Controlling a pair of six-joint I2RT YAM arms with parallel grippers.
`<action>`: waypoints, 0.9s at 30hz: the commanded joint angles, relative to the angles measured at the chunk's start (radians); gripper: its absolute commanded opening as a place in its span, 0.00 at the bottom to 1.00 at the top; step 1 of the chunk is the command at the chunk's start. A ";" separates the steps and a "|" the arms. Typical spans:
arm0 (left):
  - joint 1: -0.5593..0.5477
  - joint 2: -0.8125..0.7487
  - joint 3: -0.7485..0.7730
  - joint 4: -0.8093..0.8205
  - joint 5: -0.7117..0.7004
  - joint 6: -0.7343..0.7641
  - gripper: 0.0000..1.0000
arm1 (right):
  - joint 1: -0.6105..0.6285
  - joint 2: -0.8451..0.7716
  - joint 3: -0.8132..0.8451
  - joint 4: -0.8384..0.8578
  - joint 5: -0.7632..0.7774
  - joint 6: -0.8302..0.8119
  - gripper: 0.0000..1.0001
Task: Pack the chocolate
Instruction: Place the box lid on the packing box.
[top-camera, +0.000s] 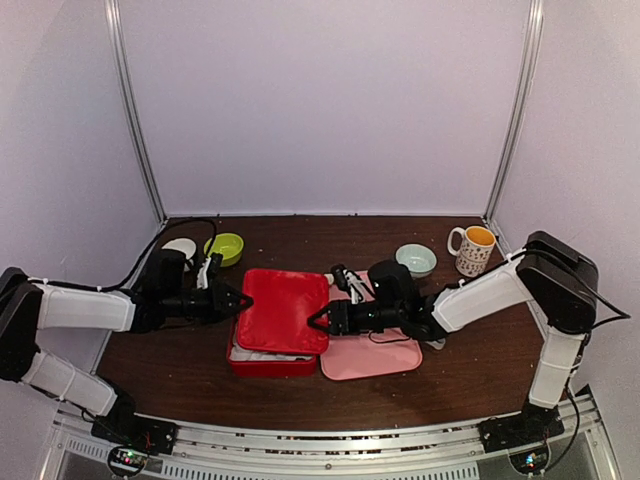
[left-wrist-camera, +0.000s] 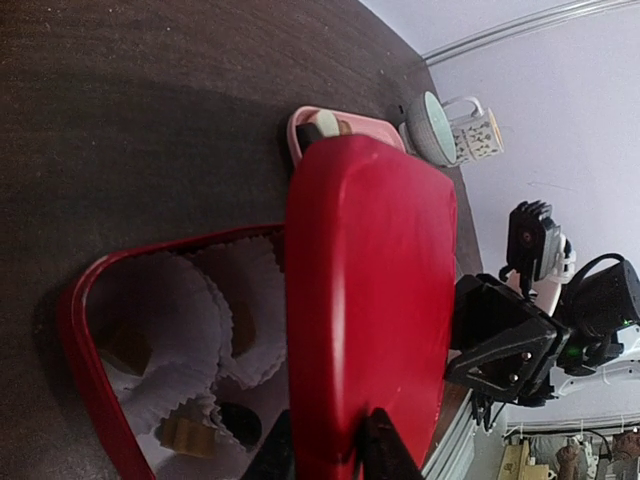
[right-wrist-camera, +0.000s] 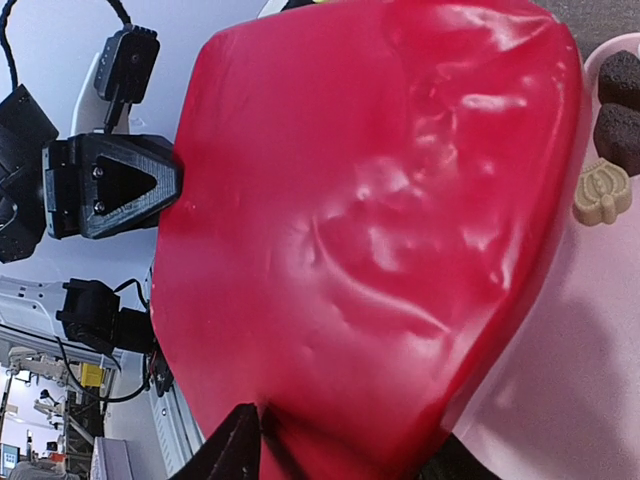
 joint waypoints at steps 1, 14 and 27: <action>0.004 -0.006 0.002 -0.137 -0.096 0.080 0.17 | 0.019 0.017 0.037 0.068 -0.027 -0.020 0.49; 0.035 -0.015 -0.001 -0.239 -0.116 0.111 0.13 | 0.054 0.021 0.105 -0.131 0.047 -0.084 0.66; 0.071 -0.044 0.000 -0.352 -0.138 0.180 0.22 | 0.074 -0.012 0.155 -0.266 0.105 -0.164 0.69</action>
